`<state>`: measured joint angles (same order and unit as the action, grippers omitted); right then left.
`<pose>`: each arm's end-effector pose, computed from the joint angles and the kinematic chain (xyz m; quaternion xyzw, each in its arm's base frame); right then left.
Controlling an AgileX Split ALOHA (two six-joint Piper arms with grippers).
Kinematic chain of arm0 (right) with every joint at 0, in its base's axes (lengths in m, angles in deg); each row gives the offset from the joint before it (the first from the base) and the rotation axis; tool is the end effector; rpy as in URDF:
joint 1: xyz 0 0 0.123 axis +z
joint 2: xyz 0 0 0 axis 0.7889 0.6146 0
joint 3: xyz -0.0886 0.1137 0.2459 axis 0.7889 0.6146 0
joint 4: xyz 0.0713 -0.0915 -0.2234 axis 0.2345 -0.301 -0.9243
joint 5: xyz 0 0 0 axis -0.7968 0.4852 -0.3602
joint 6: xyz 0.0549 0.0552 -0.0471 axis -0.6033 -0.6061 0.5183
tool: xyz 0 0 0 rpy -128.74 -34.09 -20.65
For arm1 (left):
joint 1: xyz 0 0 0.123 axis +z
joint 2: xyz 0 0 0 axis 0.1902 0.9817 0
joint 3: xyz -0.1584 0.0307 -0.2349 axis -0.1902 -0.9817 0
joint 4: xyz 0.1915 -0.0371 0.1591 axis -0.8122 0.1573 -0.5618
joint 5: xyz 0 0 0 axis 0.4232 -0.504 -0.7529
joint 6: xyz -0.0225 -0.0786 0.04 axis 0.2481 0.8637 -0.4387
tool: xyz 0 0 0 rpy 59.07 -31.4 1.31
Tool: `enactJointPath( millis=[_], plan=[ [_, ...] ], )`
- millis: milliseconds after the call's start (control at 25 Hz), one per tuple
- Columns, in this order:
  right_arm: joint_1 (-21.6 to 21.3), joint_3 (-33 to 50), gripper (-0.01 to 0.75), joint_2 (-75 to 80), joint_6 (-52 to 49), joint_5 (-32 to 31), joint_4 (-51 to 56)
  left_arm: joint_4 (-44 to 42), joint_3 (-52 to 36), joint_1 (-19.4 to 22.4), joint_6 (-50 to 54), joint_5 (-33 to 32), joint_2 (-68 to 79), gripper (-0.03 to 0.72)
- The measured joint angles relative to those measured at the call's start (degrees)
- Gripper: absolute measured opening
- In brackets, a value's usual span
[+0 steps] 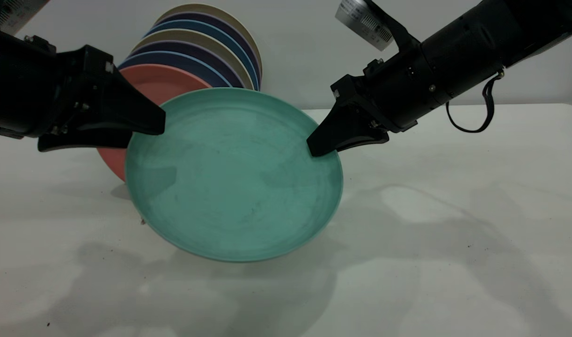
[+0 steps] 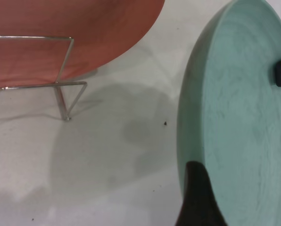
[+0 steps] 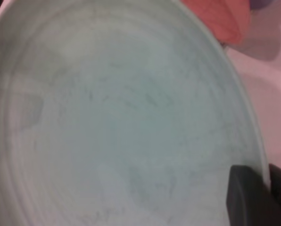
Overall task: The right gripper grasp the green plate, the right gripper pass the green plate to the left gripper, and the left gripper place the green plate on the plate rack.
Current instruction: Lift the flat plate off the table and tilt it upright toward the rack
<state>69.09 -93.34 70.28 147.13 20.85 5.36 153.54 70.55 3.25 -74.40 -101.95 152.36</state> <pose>0.3781 0.1789 0.1244 -0.2466 0.8681 0.3723 0.2168 0.2679 -0.0713 0.1726 0.0416 0.9189 -0.2357 0.3137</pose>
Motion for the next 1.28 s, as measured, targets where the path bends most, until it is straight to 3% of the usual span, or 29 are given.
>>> enactJointPath(
  millis=[880, 1160, 1280],
  plan=[
    [0.0, 0.0, 0.015, -2.3, -1.2, 0.3, -2.3, -6.4, 0.0, 0.0, 3.9, 1.7, 0.0, 0.511],
    [0.5, 0.0, 0.018, -2.6, 2.0, -8.0, 5.9, -4.6, 0.0, 0.0, 4.1, 1.5, 0.0, 0.508],
    [0.7, 0.0, 0.029, -2.6, 5.1, -9.6, 11.4, -3.9, 0.0, 0.0, 4.2, 0.2, 0.0, 0.454]
  ],
)
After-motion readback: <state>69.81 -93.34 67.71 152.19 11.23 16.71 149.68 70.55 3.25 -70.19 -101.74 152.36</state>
